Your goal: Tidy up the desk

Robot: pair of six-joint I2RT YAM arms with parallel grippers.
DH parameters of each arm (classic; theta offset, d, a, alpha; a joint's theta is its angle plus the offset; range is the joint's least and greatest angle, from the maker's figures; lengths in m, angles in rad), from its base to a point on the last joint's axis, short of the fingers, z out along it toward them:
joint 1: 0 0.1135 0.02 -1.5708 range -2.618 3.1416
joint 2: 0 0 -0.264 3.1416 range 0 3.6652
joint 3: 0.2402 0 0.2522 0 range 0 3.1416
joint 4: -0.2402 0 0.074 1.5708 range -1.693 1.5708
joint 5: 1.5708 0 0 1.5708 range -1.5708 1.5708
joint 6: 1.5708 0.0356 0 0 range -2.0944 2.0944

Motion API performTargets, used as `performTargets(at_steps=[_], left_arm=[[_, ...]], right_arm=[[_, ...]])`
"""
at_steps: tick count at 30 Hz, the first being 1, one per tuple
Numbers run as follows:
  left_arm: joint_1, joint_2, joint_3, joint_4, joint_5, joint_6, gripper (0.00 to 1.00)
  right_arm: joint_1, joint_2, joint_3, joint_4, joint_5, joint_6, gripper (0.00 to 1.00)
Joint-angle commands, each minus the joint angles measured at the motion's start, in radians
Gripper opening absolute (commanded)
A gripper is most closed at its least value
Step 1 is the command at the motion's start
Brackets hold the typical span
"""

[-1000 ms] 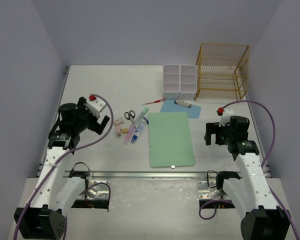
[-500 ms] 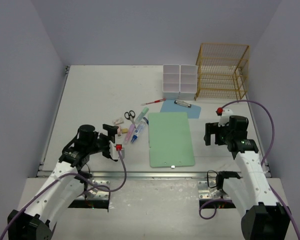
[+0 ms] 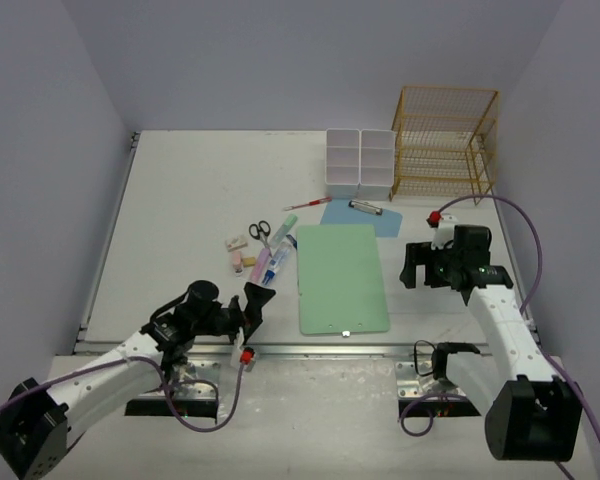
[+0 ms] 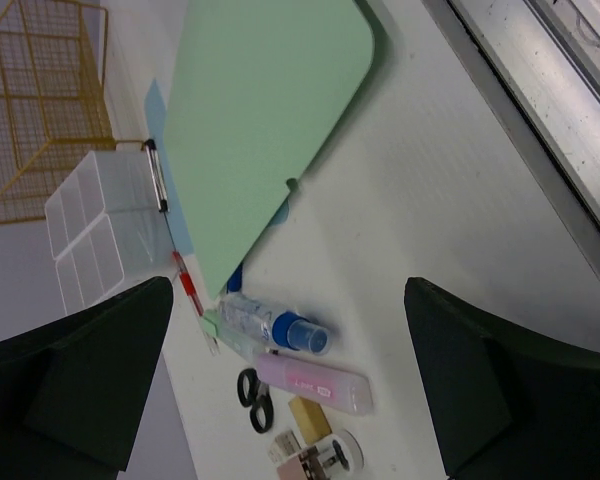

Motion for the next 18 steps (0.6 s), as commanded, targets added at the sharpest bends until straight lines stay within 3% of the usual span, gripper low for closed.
performTargets(at_steps=[1,6,14,18], left_arm=[[-0.110,0.146,-0.014,0.302,0.004,0.022,1.00],[-0.199,0.279,-0.023,0.455,-0.013,0.024,0.99],[-0.338,0.379,-0.176,0.742,-0.070,0.057,0.97],[-0.368,0.430,-0.215,0.786,-0.074,0.071,0.95]], right_arm=[[-0.004,0.083,0.076,0.019,-0.108,0.061,0.99],[-0.004,0.163,0.103,0.008,-0.160,0.082,0.97],[-0.004,0.231,0.127,0.000,-0.203,0.109,0.96],[-0.005,0.246,0.129,0.000,-0.213,0.112,0.96]])
